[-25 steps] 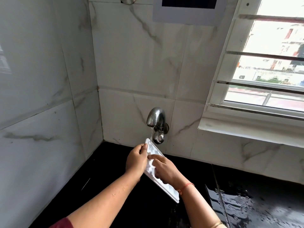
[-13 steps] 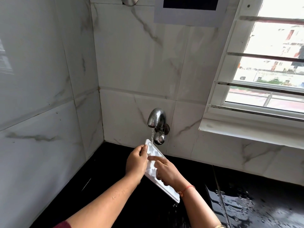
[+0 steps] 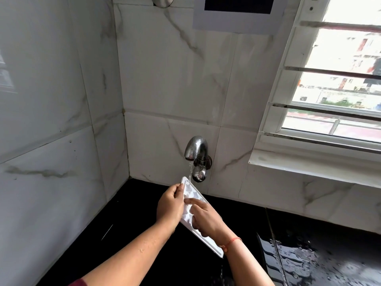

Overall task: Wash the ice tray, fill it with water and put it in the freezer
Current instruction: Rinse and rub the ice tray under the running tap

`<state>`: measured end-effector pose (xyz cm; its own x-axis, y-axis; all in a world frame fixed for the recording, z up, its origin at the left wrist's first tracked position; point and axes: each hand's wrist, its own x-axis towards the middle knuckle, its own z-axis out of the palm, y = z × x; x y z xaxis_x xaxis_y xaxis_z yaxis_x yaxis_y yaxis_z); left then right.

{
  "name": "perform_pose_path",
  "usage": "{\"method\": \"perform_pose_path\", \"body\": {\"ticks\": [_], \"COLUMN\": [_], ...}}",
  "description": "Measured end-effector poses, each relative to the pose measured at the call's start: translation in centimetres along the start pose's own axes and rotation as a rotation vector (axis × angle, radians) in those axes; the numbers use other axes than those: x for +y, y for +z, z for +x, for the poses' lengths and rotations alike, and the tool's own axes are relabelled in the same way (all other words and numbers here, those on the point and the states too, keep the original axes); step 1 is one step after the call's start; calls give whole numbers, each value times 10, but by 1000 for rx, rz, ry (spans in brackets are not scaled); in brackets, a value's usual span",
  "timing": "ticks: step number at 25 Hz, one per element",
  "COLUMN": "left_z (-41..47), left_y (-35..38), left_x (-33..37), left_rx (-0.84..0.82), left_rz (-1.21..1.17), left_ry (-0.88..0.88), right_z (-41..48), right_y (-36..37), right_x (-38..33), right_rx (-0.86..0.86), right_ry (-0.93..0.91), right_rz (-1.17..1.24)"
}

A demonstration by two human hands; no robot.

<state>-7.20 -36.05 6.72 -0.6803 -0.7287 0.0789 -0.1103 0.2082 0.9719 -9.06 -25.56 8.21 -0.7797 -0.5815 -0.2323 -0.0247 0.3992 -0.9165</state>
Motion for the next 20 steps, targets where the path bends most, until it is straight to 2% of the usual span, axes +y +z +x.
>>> {"method": "perform_pose_path", "body": {"ticks": [7,11,16,20], "left_z": [-1,-4,-1,-1], "left_y": [-2,-5,-13,-17], "left_x": [6,6,6,7], "left_rx": [-5,34,94,106], "left_rz": [31,38,31,19], "left_ry": [54,65,54,51], "right_z": [-1,-4,0,-1], "right_y": [1,4,-2,8], "right_x": [-8,-11,-2,-1], "right_rx": [60,30,195,90], "right_ry": [-54,-26,-61,-12], "right_rz": [-4,37,100,24]}}
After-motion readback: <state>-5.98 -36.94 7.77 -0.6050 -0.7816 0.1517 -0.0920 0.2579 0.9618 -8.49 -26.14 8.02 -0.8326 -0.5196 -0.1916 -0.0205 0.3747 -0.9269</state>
